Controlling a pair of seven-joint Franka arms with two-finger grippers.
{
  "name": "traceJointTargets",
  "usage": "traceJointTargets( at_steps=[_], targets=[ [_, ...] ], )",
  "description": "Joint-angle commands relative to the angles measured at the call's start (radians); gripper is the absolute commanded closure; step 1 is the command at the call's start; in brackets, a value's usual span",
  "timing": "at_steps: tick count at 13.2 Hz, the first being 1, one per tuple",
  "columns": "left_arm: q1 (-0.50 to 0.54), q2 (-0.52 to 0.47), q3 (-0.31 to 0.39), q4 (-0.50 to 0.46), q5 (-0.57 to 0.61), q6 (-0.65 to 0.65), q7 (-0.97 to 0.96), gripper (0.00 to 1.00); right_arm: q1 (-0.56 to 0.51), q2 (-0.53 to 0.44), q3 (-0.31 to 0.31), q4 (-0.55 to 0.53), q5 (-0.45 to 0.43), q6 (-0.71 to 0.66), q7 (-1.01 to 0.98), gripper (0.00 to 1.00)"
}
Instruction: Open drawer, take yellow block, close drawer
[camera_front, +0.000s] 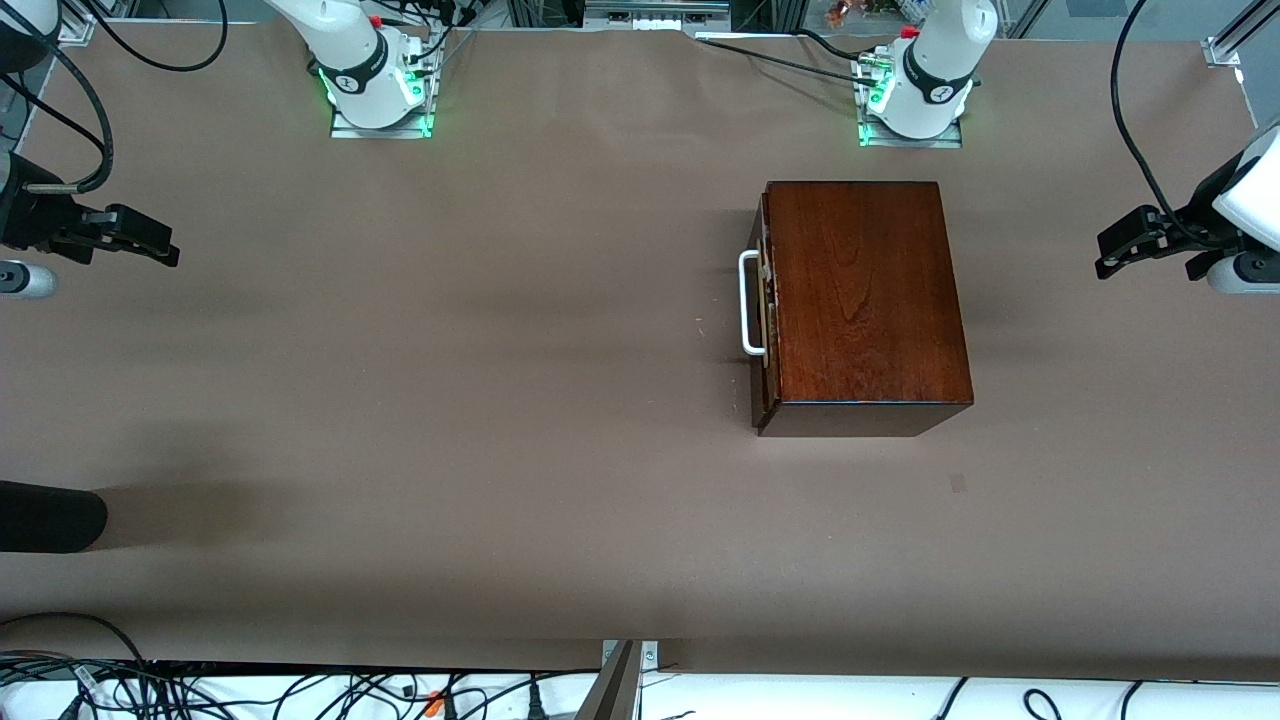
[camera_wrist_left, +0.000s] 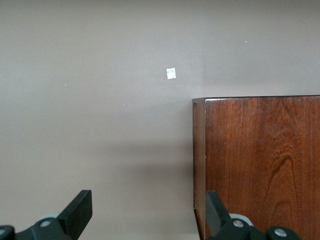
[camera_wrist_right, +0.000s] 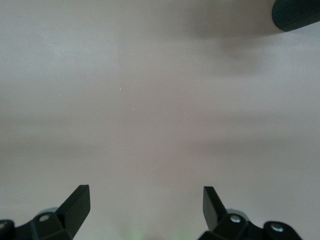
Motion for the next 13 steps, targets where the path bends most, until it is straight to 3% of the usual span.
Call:
traceJointTargets(
  at_steps=[1,6,9,13],
  targets=[
    [-0.009,0.001,0.007,0.006,0.009,-0.018,0.014,0.0,-0.004,-0.005,0.005,-0.004,-0.009,0.004,0.006,0.0],
    [-0.016,0.001,-0.004,0.011,0.009,-0.055,0.001,0.0,-0.004,-0.005,0.005,-0.004,-0.009,0.004,0.006,0.0],
    [-0.023,0.018,-0.018,0.014,0.007,-0.142,0.01,0.0,-0.004,-0.005,0.005,-0.004,-0.009,0.006,0.006,0.0],
    [-0.025,0.064,-0.165,0.013,0.006,-0.214,-0.002,0.0,-0.004,-0.005,0.005,-0.004,-0.009,0.006,0.006,0.0]
  ],
)
